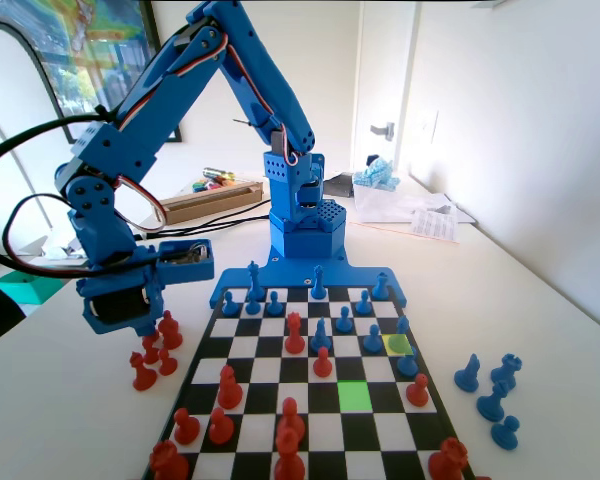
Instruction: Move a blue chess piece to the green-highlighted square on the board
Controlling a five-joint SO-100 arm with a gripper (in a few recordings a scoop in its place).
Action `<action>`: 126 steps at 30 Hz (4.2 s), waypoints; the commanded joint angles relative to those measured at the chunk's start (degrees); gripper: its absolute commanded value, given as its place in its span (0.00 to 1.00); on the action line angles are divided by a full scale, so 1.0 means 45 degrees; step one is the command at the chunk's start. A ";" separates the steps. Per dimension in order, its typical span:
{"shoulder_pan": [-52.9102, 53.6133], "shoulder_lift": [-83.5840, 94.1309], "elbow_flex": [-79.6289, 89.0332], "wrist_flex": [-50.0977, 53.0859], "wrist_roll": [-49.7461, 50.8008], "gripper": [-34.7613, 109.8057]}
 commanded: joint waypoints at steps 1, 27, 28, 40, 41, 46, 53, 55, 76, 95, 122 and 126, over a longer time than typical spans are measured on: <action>0.0215 0.0312 -0.0508 -0.0059 0.0000 0.26; -0.0332 0.2754 -0.3496 0.6035 -0.1484 0.34; -0.0469 0.3047 -0.3809 0.6582 -0.1504 0.34; -0.4395 0.6328 -0.3242 0.7773 0.0410 0.33; -0.4824 0.6602 -0.2793 0.7422 0.0723 0.33; -0.6934 0.7813 -0.0469 0.5801 0.2031 0.32; -0.9492 0.9023 0.2773 0.3359 0.3691 0.32; -1.0137 0.9277 0.3457 0.2969 0.4062 0.32; -1.4316 0.7852 0.3789 0.2148 0.7520 0.32; -1.5371 0.5312 0.2852 0.1113 0.8047 0.31; -1.5605 0.4805 0.3887 0.0234 0.7559 0.30; -1.5508 0.4805 0.3926 0.0195 0.7383 0.30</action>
